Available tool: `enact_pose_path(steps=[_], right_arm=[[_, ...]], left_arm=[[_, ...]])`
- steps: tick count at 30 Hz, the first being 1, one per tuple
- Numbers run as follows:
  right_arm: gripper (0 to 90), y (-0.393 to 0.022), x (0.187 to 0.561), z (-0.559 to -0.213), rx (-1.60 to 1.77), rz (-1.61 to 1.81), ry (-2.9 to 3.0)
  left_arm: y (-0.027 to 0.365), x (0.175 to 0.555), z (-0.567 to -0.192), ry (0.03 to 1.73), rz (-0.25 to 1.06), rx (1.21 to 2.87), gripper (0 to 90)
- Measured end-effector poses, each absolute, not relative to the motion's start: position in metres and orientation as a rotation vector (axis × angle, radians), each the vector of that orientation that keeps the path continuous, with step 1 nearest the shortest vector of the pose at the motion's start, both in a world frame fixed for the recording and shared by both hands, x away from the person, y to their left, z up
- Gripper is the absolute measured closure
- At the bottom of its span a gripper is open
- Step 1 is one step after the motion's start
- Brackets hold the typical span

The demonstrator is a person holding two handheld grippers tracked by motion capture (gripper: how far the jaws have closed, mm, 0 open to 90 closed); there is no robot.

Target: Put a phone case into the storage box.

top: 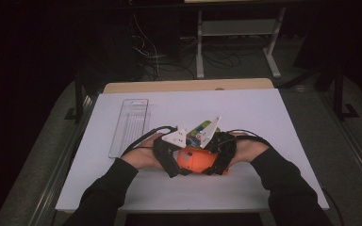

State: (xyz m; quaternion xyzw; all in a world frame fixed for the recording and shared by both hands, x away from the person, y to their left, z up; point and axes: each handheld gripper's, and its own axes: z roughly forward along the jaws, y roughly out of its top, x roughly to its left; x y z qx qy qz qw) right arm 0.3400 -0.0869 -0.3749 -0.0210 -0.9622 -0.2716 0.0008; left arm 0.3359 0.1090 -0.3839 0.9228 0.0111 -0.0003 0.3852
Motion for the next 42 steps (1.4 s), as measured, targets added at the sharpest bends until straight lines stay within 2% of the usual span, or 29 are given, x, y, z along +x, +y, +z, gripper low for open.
enact_pose_path(steps=[9,12,25,36,37,38,40,42], right_arm=[[14.4,-0.08,0.335,-0.371,0.003,-0.87,-3.009],[14.4,-0.08,0.334,-0.369,0.006,-0.876,-3.008],[14.4,-0.08,0.333,-0.368,0.003,-0.88,-3.003],[13.8,-0.08,0.333,-0.369,0.018,-0.896,-3.015],[8.0,-0.081,0.334,-0.37,0.001,-0.902,-3.022],[8.0,-0.081,0.334,-0.37,0.001,-0.902,-3.022],[0.0,-0.085,0.338,-0.368,-0.068,-0.93,-2.977],[0.0,-0.087,0.34,-0.367,-0.073,-0.945,-2.977]], left_arm=[[0.101,0.332,-0.392,-0.002,-0.033,2.398,0.0],[0.101,0.332,-0.393,-0.014,-0.03,2.405,5.0],[0.102,0.332,-0.395,-0.044,-0.032,2.434,13.7],[0.104,0.331,-0.394,-0.026,-0.038,2.432,15.9],[0.104,0.331,-0.394,-0.021,-0.03,2.437,16.0],[0.104,0.332,-0.394,-0.017,-0.023,2.441,16.0],[0.107,0.335,-0.393,0.023,-0.004,2.451,16.1],[0.108,0.337,-0.393,0.051,-0.012,2.453,16.1]])
